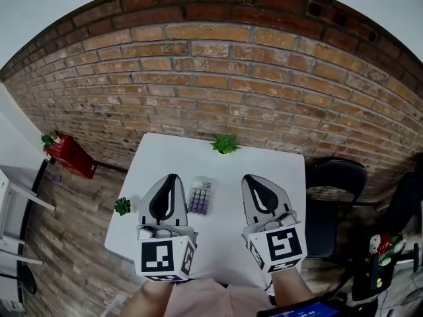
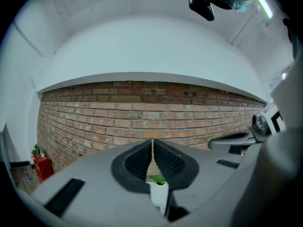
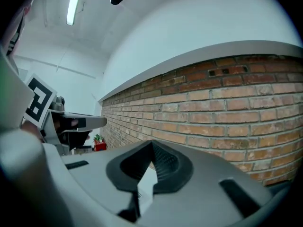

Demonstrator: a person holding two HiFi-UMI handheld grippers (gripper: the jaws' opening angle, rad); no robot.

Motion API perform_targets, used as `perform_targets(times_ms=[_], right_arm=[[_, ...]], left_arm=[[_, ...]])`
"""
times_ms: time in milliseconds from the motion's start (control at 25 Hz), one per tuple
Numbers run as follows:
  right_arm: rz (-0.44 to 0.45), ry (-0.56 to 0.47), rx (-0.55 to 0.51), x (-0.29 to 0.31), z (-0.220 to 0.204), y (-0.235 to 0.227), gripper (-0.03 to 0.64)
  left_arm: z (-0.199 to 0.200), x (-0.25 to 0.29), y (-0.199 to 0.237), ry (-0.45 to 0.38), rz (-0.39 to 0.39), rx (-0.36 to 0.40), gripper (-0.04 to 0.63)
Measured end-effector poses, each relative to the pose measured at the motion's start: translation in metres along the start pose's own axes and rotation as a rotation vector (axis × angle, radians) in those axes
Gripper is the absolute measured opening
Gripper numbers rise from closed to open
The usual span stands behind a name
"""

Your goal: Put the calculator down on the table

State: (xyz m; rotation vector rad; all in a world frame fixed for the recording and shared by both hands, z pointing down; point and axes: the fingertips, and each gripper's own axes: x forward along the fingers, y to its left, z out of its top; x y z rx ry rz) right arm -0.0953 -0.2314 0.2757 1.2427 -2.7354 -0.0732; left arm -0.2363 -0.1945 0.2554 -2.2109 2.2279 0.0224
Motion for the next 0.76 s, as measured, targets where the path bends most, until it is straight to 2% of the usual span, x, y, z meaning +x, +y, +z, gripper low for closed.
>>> perform_targets(times_ms=[760], right_arm=[[0.025, 0.005, -0.005, 0.005, -0.002, 0.006, -0.002]], left_arm=[[-0.01, -0.004, -0.001, 0.025, 0.004, 0.02, 0.021]])
